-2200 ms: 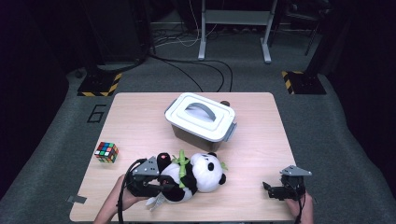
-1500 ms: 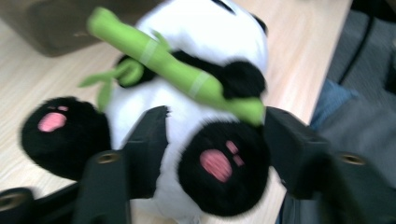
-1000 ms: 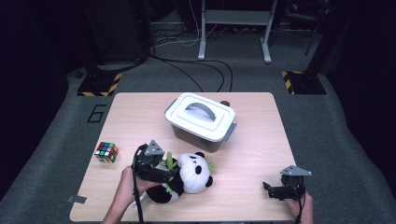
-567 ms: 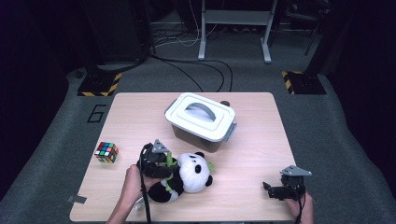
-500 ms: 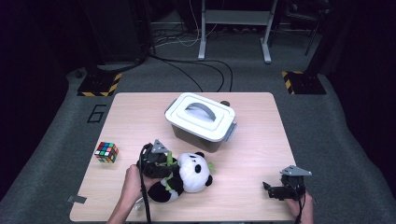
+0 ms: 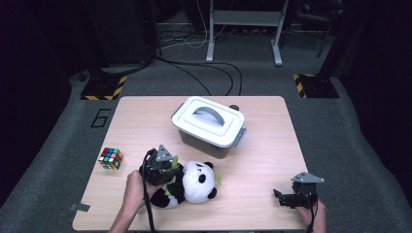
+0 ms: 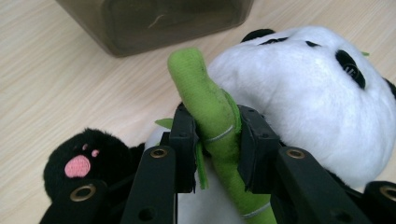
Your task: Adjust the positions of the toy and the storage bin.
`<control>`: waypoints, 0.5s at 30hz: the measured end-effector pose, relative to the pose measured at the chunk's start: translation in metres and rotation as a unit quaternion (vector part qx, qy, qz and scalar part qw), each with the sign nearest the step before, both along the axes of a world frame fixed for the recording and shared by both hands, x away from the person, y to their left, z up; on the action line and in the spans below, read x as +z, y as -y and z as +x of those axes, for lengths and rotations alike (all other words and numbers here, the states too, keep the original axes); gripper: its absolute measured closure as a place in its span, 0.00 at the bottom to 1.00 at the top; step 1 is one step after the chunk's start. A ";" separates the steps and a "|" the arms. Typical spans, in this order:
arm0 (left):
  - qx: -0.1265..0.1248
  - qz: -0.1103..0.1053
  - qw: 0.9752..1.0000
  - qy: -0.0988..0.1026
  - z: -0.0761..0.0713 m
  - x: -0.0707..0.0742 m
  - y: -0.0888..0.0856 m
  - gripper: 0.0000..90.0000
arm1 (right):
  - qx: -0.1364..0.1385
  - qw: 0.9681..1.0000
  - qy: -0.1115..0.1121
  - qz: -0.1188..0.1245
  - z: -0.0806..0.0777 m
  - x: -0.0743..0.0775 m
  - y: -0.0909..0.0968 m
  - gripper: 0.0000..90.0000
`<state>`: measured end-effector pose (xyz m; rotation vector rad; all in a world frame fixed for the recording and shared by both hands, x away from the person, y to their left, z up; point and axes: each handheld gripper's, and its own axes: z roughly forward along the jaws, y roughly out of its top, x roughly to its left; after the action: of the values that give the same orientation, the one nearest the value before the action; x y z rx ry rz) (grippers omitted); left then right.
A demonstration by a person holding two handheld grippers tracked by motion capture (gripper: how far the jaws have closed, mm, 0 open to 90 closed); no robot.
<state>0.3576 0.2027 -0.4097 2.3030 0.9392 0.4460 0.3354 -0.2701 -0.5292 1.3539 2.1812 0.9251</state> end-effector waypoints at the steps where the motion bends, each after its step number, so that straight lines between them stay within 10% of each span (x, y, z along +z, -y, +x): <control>1: 0.002 0.004 1.000 0.003 0.000 0.000 -0.001 0.78 | 0.000 1.000 0.000 0.000 0.000 0.000 0.000 0.01; 9: -0.022 0.030 0.999 0.031 0.006 0.004 -0.015 0.80 | 0.000 1.000 0.000 0.000 0.000 0.000 0.000 0.01; 15: -0.001 0.008 1.000 0.030 0.011 -0.002 -0.024 0.77 | 0.000 1.000 0.000 0.000 0.000 0.000 0.000 0.01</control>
<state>0.3690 0.2264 -0.4112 2.2907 0.9076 0.5217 0.3353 -0.2701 -0.5292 1.3546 2.1806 0.9245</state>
